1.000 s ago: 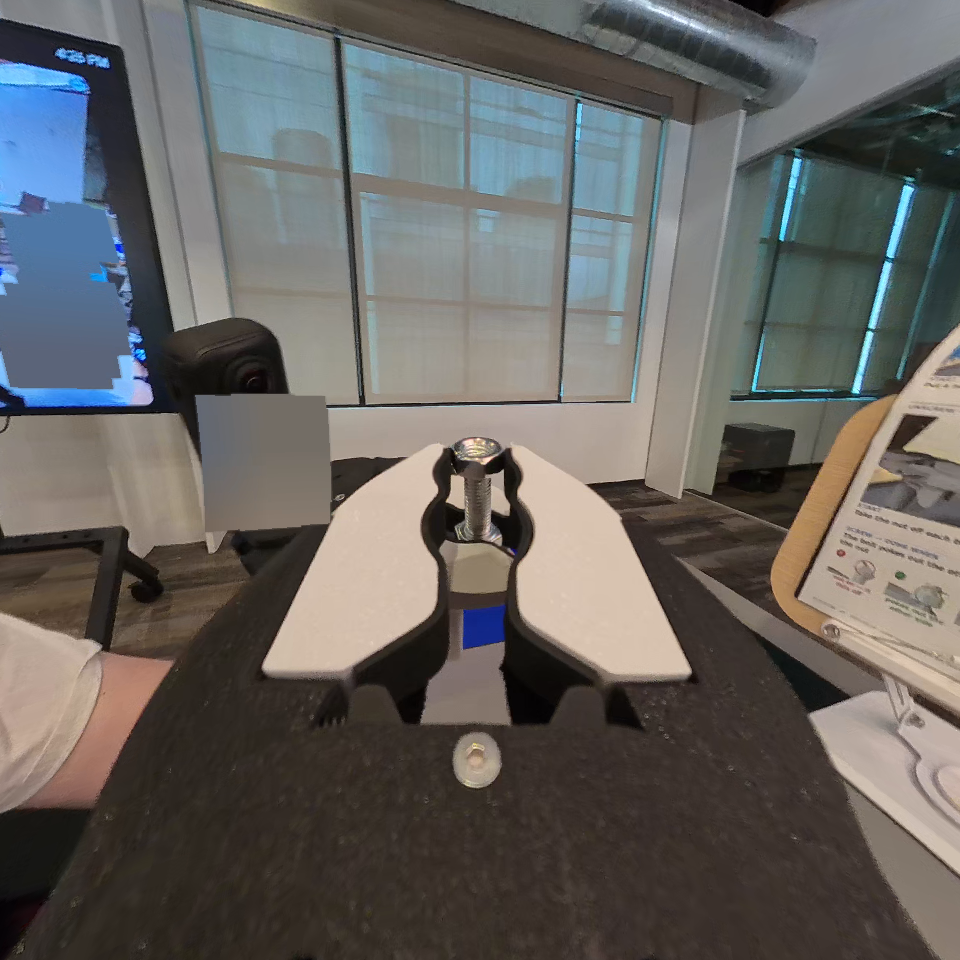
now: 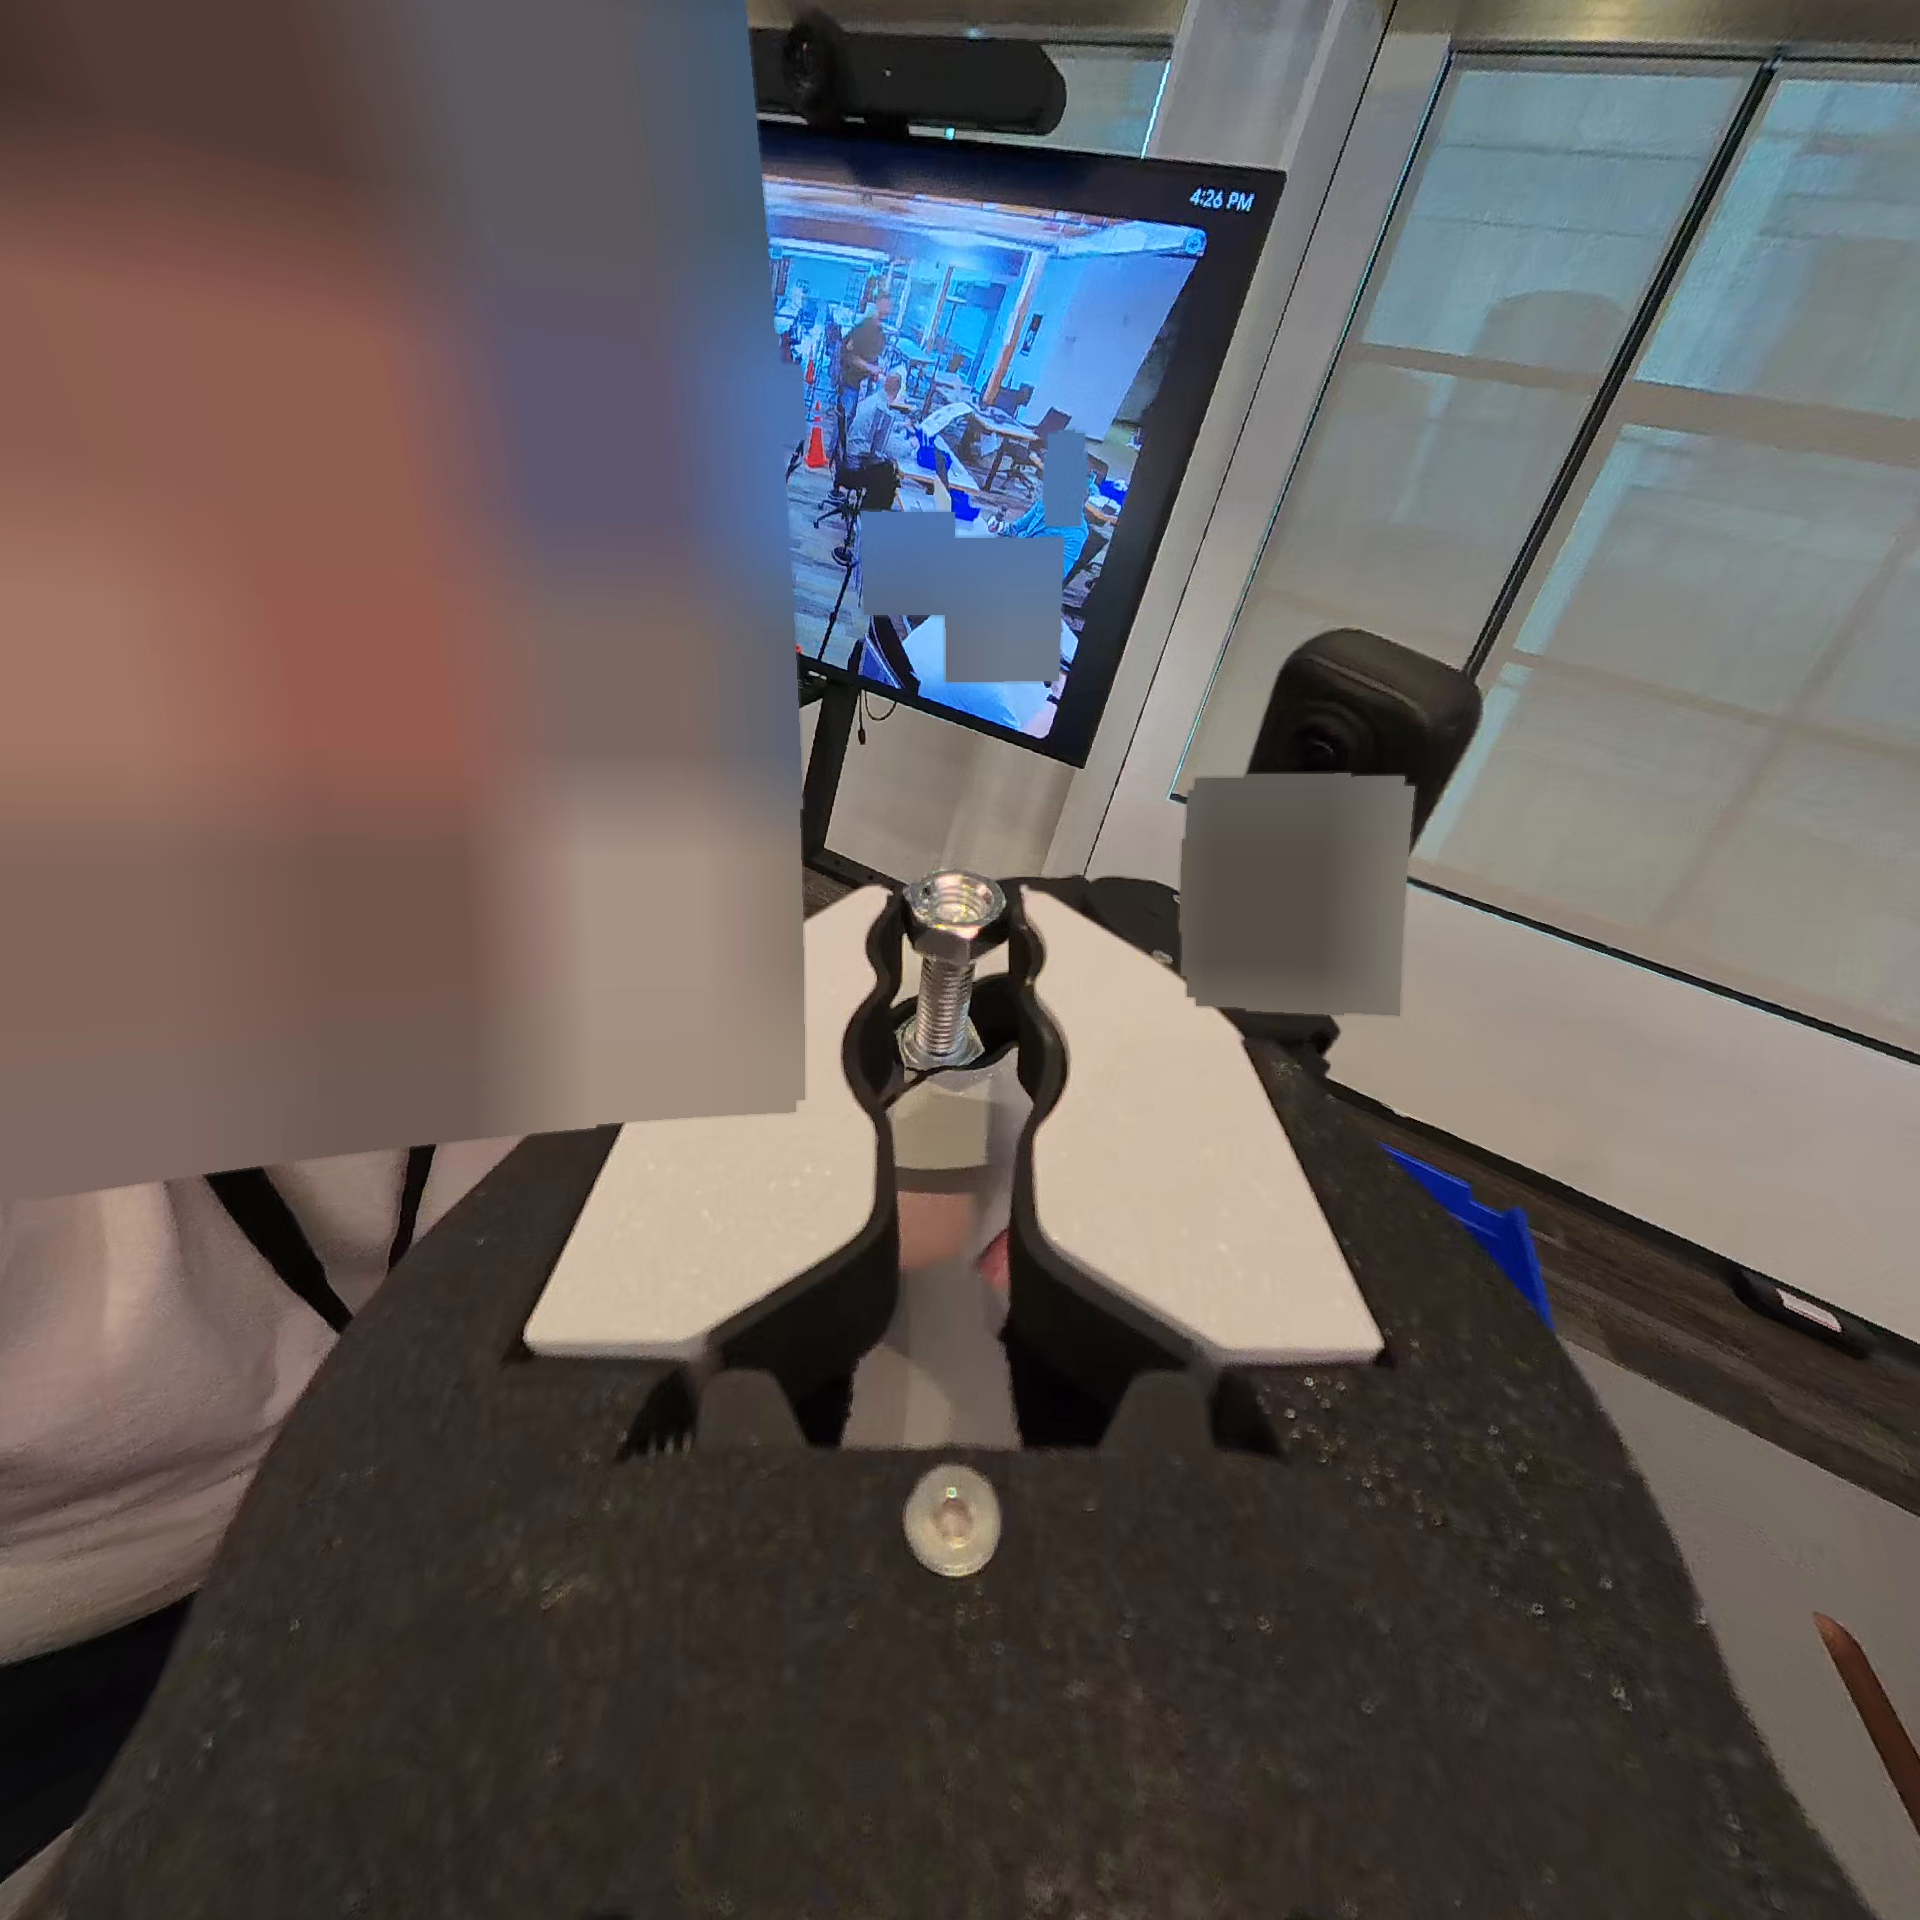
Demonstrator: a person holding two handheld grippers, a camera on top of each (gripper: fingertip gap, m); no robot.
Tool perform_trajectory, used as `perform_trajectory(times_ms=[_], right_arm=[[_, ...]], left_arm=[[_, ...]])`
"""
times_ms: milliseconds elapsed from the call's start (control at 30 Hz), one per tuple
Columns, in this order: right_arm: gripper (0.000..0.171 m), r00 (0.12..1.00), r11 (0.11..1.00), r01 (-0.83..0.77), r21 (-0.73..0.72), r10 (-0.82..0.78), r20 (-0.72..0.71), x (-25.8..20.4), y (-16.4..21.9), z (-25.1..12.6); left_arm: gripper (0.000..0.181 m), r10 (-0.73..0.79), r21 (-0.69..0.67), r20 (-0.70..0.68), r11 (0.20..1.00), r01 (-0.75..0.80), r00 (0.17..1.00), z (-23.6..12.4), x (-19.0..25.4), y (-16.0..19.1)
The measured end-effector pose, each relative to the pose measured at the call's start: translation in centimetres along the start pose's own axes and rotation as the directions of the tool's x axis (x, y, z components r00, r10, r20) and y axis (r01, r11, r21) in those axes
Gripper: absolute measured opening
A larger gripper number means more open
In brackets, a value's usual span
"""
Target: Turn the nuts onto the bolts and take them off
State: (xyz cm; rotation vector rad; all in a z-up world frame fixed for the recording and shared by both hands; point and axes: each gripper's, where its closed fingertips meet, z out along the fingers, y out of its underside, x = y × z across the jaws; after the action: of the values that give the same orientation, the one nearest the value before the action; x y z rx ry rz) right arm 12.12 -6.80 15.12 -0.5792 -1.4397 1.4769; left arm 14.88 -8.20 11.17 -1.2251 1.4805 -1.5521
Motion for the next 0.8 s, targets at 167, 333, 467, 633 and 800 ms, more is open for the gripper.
perform_trajectory(times_ms=[167,333,467,633,800], right_arm=[[0.018,0.998,1.0,-0.003,0.001,0.003,0.064,-1.0,0.1,0.3],[0.042,0.988,0.998,-0.03,0.057,0.038,-0.147,1.9,-1.4,-0.8],[0.039,0.848,0.994,-0.037,0.107,0.088,-0.522,6.5,-2.6,-3.0],[0.038,0.602,0.999,-0.034,0.013,0.031,-0.798,8.8,-1.1,-4.0],[0.035,0.54,0.996,-0.044,-0.074,-0.038,-0.841,9.2,0.5,-3.2]], left_arm=[[0.015,-0.059,-0.015,-0.125,0.998,0.058,0.99,0.4,1.4,0.4],[0.015,0.003,0.04,0.12,0.999,-0.008,0.993,-0.6,-2.1,-0.6],[0.015,0.11,0.079,0.568,0.979,-0.188,0.816,-4.0,-7.5,-2.6],[0.015,0.17,0.009,0.838,0.946,-0.325,0.518,-7.5,-10.2,-3.6],[0.015,0.198,-0.041,0.876,0.939,-0.342,0.44,-7.5,-10.8,-3.3]])
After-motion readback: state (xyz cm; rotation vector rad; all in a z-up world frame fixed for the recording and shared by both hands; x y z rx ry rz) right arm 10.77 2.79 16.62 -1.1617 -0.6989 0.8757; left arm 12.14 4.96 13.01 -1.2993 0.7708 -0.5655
